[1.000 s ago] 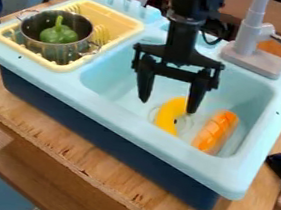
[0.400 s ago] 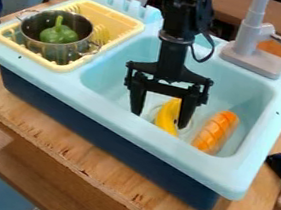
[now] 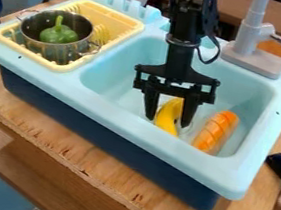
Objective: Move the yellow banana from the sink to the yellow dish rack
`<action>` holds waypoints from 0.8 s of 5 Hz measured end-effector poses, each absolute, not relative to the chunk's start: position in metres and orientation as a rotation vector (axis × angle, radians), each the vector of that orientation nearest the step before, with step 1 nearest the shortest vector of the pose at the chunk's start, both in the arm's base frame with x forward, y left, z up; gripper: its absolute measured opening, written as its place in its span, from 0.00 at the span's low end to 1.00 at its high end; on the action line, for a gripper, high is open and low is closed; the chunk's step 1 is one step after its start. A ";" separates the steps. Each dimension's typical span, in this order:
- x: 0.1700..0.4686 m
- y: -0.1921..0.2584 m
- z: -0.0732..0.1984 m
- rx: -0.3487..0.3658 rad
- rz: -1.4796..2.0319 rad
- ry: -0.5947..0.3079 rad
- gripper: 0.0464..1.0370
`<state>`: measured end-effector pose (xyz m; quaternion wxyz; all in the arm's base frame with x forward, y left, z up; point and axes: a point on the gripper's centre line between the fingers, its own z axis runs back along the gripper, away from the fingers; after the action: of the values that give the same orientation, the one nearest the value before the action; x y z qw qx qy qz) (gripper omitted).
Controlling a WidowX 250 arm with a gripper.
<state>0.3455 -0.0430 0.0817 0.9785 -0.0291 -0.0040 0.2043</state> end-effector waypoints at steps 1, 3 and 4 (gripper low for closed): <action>0.338 -0.040 0.082 -0.041 0.433 -0.003 0.39; 0.317 -0.026 0.139 -0.079 0.610 -0.123 0.37; 0.303 0.016 0.182 -0.115 0.801 -0.239 0.37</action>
<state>0.3033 0.0155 0.1819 0.9124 -0.0558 -0.1159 0.3886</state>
